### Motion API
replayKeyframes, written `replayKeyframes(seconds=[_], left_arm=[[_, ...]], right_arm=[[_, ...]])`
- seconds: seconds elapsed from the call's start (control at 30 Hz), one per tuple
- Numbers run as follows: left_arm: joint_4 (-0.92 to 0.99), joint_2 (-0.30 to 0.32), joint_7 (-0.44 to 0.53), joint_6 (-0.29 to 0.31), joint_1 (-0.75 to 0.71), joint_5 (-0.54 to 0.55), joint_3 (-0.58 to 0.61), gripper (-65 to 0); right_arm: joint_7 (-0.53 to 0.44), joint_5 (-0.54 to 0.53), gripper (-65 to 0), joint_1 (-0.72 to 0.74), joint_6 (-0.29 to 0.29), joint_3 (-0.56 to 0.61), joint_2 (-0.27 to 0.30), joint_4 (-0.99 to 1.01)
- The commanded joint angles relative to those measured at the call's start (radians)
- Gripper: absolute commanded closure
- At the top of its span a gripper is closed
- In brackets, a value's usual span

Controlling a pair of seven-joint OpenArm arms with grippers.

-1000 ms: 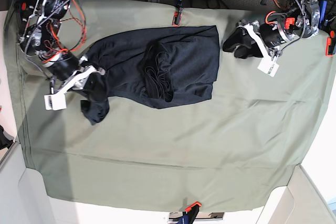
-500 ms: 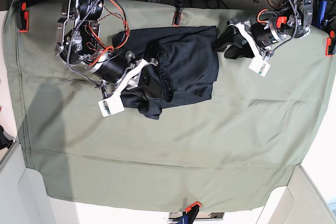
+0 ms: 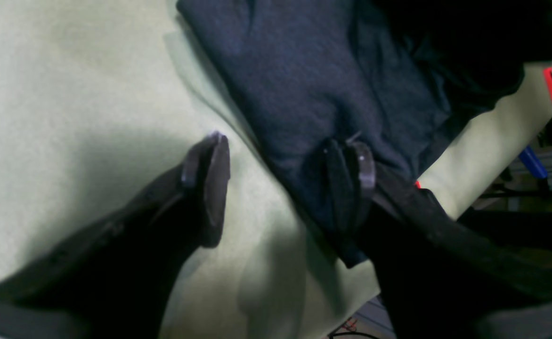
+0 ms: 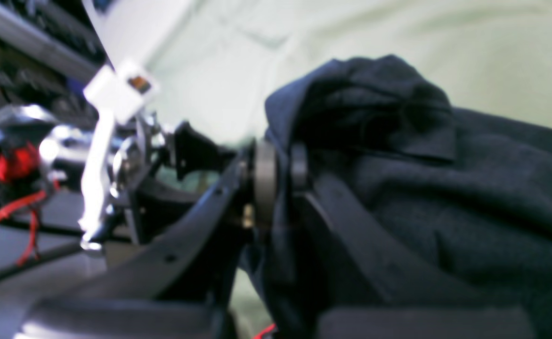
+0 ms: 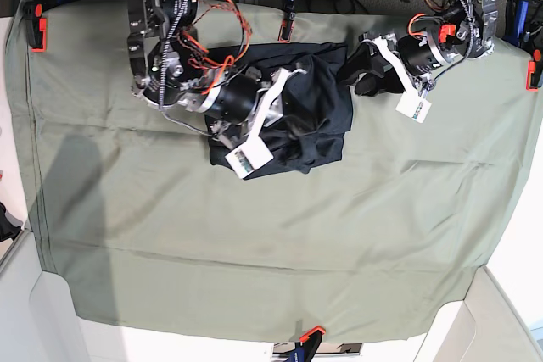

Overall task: Fold the T-shirt properly
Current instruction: 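Grasp the other strip end with the right gripper and fold it over the middle, then release the right gripper and grasp the bundle's sides with both grippers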

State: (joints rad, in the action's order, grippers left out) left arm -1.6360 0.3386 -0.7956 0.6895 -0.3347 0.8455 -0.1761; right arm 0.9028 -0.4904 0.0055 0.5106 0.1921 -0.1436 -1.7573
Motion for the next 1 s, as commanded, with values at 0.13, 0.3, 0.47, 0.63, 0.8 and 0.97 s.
replayKeyframes(seconds=[0.13,0.3,0.47,0.63,0.8,0.97], left_arm=[[-0.012,0.008,-0.001,0.009,0.005,0.006,0.0,-36.1],[-0.012,0.008,-0.003,0.009,0.005,0.006,0.0,-36.1],[-0.012,0.008,-0.016,0.009,0.005,0.007,0.0,-36.1],[-0.012,0.014,-0.017,0.009,0.005,0.006,0.0,-36.1],[-0.012,0.059,-0.017,0.009,0.005,0.01,0.0,-35.1],[-0.023,0.122,-0.017,0.009,0.005,0.038,-0.003,-20.6]], right_arm=[[-0.025,-0.022,0.0,0.017,0.026,0.084,-0.006,-0.021],[-0.025,-0.013,-33.6,0.016,0.029,0.124,-0.006,-0.021],[-0.019,-0.003,-34.7,0.016,0.048,0.152,-0.006,-0.021],[0.011,-0.006,-34.7,0.017,0.055,0.208,-0.006,-0.021],[0.01,0.017,-34.7,0.053,0.054,0.199,-0.006,-0.021],[0.01,0.023,-34.7,0.127,0.045,0.12,-0.006,-0.021]])
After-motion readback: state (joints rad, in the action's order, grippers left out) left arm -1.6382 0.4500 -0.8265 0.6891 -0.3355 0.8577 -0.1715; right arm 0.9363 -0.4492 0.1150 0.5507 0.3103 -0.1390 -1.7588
